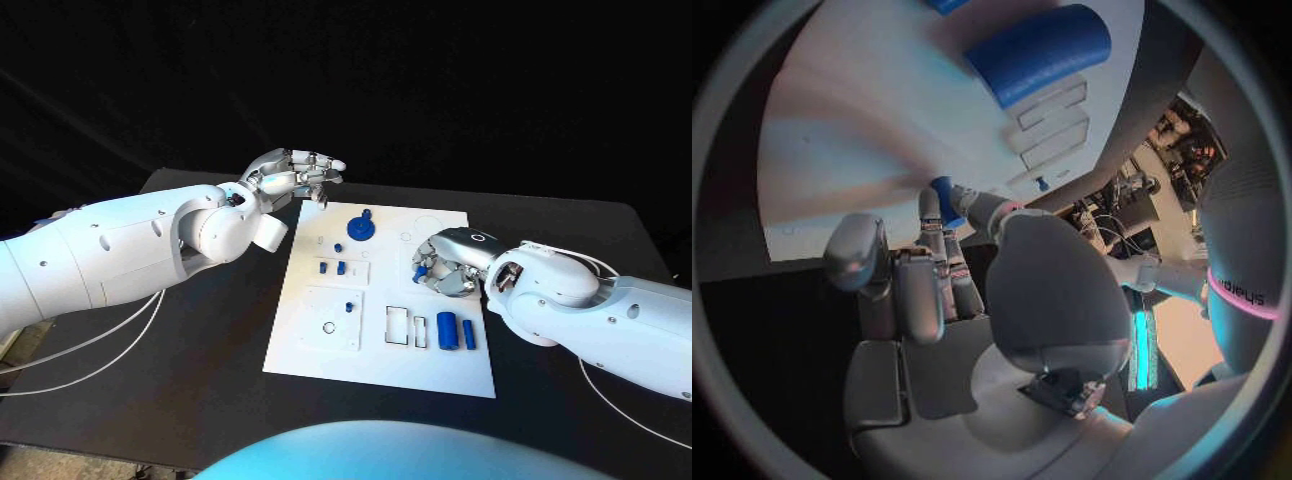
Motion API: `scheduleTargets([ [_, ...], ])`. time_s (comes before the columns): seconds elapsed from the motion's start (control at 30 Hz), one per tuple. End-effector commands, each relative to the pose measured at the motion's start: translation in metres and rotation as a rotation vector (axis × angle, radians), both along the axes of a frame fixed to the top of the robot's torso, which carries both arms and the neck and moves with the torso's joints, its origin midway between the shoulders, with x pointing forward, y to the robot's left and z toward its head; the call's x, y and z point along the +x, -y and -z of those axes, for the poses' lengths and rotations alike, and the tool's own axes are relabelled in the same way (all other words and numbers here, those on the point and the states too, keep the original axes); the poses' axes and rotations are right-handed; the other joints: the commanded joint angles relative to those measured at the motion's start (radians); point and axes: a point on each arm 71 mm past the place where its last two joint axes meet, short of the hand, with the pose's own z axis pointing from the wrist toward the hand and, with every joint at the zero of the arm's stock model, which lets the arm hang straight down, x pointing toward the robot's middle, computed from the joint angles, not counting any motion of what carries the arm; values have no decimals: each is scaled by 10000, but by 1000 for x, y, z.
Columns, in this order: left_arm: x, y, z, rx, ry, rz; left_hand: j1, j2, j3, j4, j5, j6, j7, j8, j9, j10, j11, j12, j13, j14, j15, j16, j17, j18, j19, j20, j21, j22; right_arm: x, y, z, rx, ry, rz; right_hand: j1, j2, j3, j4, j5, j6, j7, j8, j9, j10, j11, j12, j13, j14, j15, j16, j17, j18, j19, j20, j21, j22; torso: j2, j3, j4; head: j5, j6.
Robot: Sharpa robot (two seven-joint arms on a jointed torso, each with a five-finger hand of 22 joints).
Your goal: Assemble the parts on the task board
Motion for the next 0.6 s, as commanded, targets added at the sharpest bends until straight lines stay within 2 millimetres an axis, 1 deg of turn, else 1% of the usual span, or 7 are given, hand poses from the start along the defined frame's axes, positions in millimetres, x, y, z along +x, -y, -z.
scheduleTargets([
  [0.03, -1, 2, -1, -47, 27, 210, -58, 81, -51, -11, -22, -69, 28, -10, -7, -36, -2, 35, -10, -76, 11, 39, -15, 151, 16, 64, -58, -16, 0, 4, -7, 555, 693, 343, 11, 202, 81, 10, 10, 157, -33, 157, 136, 155, -37, 58, 50, 481, -84, 58, 8, -136, 53, -53, 30, 25, -9, -2, 4, 13, 2],
  [0.23, 0, 2, -1, -35, 28, 197, -58, 81, -51, -11, -22, -69, 28, -10, -7, -36, -2, 35, -10, -76, 11, 39, -15, 151, 16, 64, -58, -16, -3, 7, -18, 1120, 1025, 467, 1, 211, 95, 5, 69, 199, -63, 228, 181, 233, -69, 81, 80, 485, -109, 72, 24, -147, 80, -77, 73, 74, -26, -16, -12, 10, 17],
  [0.37, 0, 2, -1, -34, 30, 196, -58, 81, -51, -11, -22, -69, 28, -10, -7, -36, -2, 35, -10, -76, 11, 39, -15, 151, 16, 64, -58, -16, -8, 5, -28, 1448, 1131, 411, 2, 208, 97, 2, 81, 200, -65, 234, 185, 238, -71, 81, 82, 485, -112, 72, 22, -147, 80, -79, 72, 74, -24, -11, -14, 9, 35],
  [0.5, 0, 3, 0, -40, 32, 207, -58, 81, -51, -11, -22, -69, 28, -10, -7, -36, -2, 35, -10, -76, 11, 39, -15, 151, 16, 64, -58, -16, -15, -4, -36, 1841, 1078, 159, 12, 198, 108, -17, 126, 196, -69, 252, 200, 243, -78, 75, 88, 486, -120, 75, 23, -149, 84, -88, 78, 84, -23, -10, -6, 3, 61],
  [0.6, 1, 4, 0, -46, 32, 220, -58, 81, -51, -11, -22, -69, 28, -10, -7, -36, -2, 35, -10, -76, 11, 39, -15, 151, 16, 64, -58, -16, -22, -17, -39, 2105, 924, -160, 14, 194, 110, -22, 136, 194, -69, 255, 202, 243, -79, 73, 89, 484, -121, 70, 11, -148, 84, -90, 76, 83, -18, -10, -6, 30, 61],
])
